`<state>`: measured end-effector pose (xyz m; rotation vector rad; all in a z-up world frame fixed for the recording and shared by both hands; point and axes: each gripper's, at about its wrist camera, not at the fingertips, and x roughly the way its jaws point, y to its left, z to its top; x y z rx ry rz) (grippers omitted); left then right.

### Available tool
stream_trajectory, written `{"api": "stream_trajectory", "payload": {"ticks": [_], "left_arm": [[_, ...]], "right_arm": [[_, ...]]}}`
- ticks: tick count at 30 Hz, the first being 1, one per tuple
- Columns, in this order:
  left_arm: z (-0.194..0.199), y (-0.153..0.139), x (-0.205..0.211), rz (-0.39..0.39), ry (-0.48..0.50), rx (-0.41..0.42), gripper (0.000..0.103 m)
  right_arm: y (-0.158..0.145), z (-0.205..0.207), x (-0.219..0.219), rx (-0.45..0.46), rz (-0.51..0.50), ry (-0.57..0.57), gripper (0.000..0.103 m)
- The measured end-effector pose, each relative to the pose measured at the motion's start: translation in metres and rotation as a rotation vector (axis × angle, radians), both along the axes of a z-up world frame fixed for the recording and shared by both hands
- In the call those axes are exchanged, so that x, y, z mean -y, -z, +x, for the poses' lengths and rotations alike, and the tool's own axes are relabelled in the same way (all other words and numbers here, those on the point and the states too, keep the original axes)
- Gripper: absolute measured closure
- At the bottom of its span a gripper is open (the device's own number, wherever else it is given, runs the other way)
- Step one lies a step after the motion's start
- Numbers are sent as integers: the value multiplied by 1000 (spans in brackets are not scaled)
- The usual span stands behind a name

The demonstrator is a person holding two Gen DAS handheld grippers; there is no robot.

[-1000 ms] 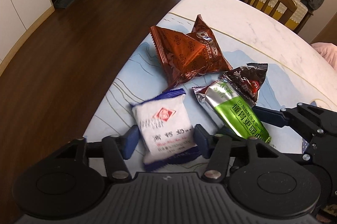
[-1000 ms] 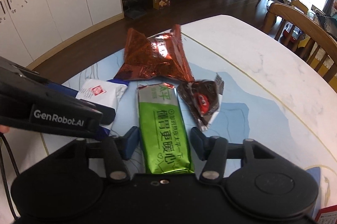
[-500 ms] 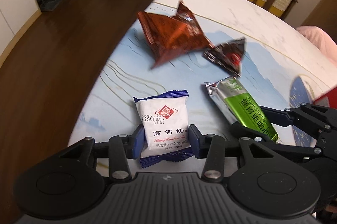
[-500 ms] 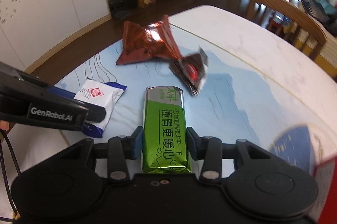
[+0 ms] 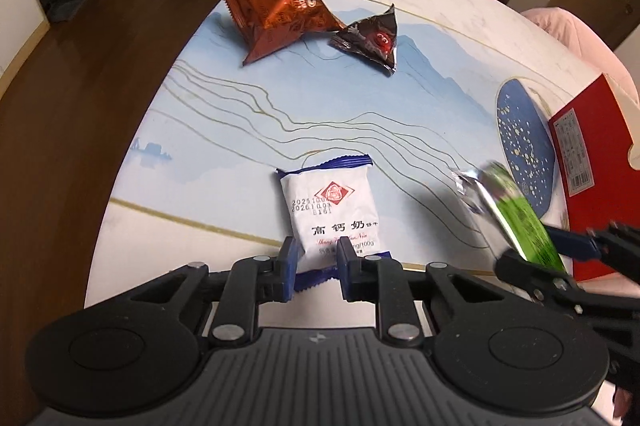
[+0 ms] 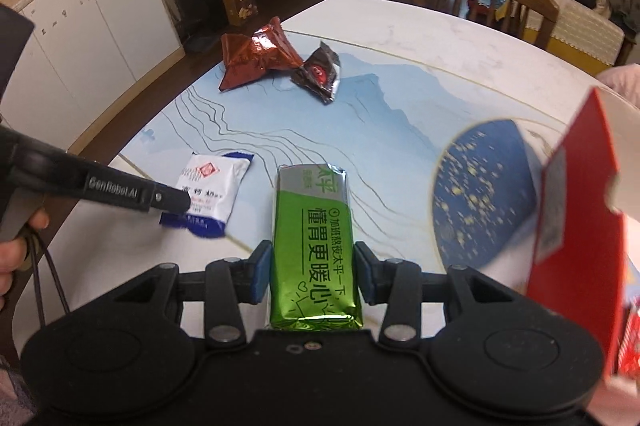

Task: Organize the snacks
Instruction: 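Carry the white packet and green bar with both grippers over the box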

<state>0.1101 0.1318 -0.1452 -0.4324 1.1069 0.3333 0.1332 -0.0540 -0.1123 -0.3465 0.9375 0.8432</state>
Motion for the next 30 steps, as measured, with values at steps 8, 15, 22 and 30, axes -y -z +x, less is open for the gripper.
{"api": "stream_trajectory", "payload": {"ticks": [8,15,22,30], "left_arm": [[5,-9,7,25,-34,13,38],[34,6,15,121,-80,-49,38],[48,12,19,146,-112,-68,38],[48,20,19,161,-134,-88,41]], "right_arm": [[-16,-12,33,1,69,74,62],[-26,-20,57,22,101,108,61],[-28,-20,77,26,115,147,61],[-29,-21,89,25,123,163,61]]}}
